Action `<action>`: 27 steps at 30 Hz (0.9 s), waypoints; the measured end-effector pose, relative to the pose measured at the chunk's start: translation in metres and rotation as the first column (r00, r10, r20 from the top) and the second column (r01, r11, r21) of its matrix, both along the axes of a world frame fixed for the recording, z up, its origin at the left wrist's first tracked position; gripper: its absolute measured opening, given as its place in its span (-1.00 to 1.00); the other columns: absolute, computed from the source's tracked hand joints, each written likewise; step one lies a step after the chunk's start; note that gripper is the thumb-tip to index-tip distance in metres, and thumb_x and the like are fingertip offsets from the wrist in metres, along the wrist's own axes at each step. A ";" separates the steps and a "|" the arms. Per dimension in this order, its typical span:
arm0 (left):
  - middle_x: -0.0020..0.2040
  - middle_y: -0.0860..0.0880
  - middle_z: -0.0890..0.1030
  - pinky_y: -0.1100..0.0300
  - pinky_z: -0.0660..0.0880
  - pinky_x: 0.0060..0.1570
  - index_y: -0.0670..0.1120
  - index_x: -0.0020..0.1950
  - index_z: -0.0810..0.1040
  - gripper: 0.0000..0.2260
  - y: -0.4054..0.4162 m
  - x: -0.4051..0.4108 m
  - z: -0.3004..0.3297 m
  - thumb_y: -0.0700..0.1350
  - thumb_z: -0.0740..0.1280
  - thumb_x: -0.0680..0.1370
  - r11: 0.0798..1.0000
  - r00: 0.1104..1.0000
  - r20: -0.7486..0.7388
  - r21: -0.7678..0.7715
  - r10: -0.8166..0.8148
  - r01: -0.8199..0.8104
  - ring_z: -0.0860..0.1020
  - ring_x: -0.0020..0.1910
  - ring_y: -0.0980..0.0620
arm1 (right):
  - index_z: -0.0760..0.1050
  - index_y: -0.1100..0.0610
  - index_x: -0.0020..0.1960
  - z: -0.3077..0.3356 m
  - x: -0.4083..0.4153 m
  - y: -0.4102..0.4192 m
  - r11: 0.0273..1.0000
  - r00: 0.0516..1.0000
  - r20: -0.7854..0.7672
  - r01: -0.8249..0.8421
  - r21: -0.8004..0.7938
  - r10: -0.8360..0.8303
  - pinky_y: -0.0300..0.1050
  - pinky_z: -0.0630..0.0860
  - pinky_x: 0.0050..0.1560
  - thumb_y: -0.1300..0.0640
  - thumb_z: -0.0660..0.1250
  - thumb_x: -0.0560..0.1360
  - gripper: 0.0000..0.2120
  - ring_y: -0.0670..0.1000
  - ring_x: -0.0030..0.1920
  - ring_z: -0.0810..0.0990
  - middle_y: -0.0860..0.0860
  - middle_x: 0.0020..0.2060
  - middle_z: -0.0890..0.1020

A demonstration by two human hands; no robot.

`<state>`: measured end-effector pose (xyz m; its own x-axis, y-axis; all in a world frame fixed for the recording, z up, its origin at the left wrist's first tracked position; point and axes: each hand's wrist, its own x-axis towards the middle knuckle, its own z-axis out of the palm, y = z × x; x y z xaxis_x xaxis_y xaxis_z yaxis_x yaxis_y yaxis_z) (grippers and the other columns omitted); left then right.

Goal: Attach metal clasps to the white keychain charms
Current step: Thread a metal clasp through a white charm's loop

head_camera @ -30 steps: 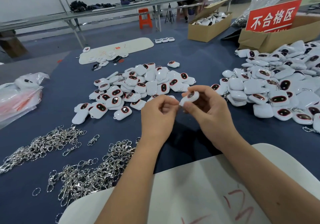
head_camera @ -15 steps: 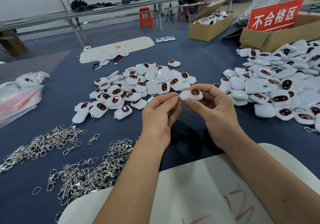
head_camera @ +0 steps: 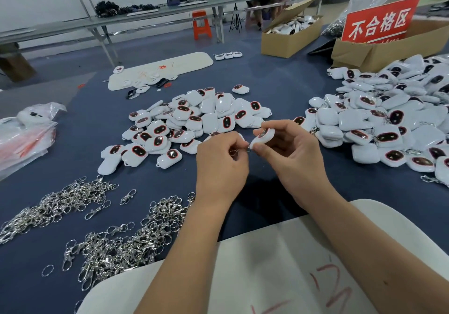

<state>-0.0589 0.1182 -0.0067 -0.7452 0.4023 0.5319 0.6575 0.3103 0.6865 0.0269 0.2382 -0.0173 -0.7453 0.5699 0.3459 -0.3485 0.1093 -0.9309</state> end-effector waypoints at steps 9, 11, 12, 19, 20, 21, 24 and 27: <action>-0.15 -0.06 0.74 0.13 0.65 0.04 -0.11 -0.03 0.70 -0.87 0.008 0.008 0.003 -0.31 0.39 0.57 0.930 0.753 0.625 0.365 -0.208 -0.046 0.70 -0.11 0.02 | 0.57 0.20 0.22 0.002 -0.001 0.005 0.993 0.998 -0.032 -0.057 -0.105 0.054 -0.13 0.65 0.09 0.41 0.44 0.55 -0.72 0.05 0.00 0.73 0.11 0.08 0.73; -0.15 -0.11 0.73 0.17 0.65 0.00 -0.15 -0.02 0.68 -0.86 0.009 0.010 0.006 -0.31 0.34 0.61 0.869 0.603 0.708 0.493 -0.367 -0.050 0.69 -0.12 0.00 | 0.56 0.21 0.25 0.002 0.000 0.006 0.973 0.994 -0.051 -0.109 -0.204 0.100 -0.16 0.64 0.07 0.40 0.41 0.57 -0.72 0.06 0.01 0.73 0.13 0.11 0.73; -0.14 -0.13 0.73 0.19 0.65 -0.02 -0.17 -0.01 0.68 -0.86 0.009 0.010 0.008 -0.31 0.33 0.62 0.840 0.566 0.710 0.540 -0.418 -0.056 0.69 -0.12 0.00 | 0.56 0.22 0.25 0.002 0.000 0.007 0.960 0.992 -0.061 -0.124 -0.252 0.112 -0.16 0.63 0.06 0.39 0.40 0.57 -0.73 0.07 0.02 0.72 0.15 0.12 0.73; -0.17 -0.11 0.72 0.24 0.63 -0.11 -0.20 -0.01 0.65 -0.86 0.010 0.008 0.006 -0.31 0.30 0.64 0.870 0.644 0.675 0.492 -0.360 -0.029 0.68 -0.18 0.06 | 0.56 0.24 0.27 0.002 -0.001 0.008 0.927 0.991 -0.063 -0.132 -0.351 0.117 -0.18 0.63 0.01 0.38 0.40 0.57 -0.72 0.09 0.00 0.70 0.20 0.10 0.71; -0.17 -0.10 0.73 0.23 0.63 -0.12 -0.17 -0.02 0.65 -0.86 0.010 0.008 0.004 -0.30 0.30 0.64 0.903 0.708 0.641 0.429 -0.296 -0.011 0.68 -0.18 0.06 | 0.56 0.23 0.27 0.003 -0.001 0.008 0.928 0.992 -0.059 -0.126 -0.350 0.113 -0.18 0.63 0.01 0.38 0.40 0.57 -0.71 0.08 -0.01 0.71 0.20 0.10 0.72; -0.18 -0.08 0.72 0.18 0.63 -0.11 -0.15 -0.03 0.65 -0.86 0.010 0.008 0.003 -0.29 0.31 0.64 0.936 0.783 0.579 0.352 -0.227 0.011 0.68 -0.18 0.05 | 0.57 0.23 0.27 0.003 -0.001 0.008 0.931 0.993 -0.053 -0.118 -0.345 0.106 -0.18 0.63 0.01 0.38 0.40 0.57 -0.71 0.08 -0.02 0.71 0.20 0.10 0.72; -0.26 0.01 0.68 0.04 0.61 -0.09 -0.09 -0.12 0.64 -0.85 0.009 0.007 -0.001 -0.22 0.35 0.62 0.986 0.931 0.355 0.167 -0.086 0.027 0.65 -0.21 0.01 | 0.57 0.23 0.26 0.003 0.000 0.008 0.948 0.995 -0.038 -0.097 -0.303 0.090 -0.17 0.63 0.02 0.38 0.41 0.57 -0.72 0.08 -0.03 0.71 0.17 0.11 0.73; -0.33 0.06 0.61 0.17 0.49 -0.19 -0.06 -0.21 0.60 -0.81 0.006 0.007 -0.001 -0.20 0.36 0.60 0.997 0.976 0.214 0.072 -0.030 0.015 0.55 -0.26 0.06 | 0.56 0.22 0.25 0.003 0.000 0.006 0.980 0.997 -0.018 -0.075 -0.186 0.073 -0.16 0.63 0.03 0.39 0.42 0.57 -0.72 0.09 -0.02 0.72 0.11 0.10 0.74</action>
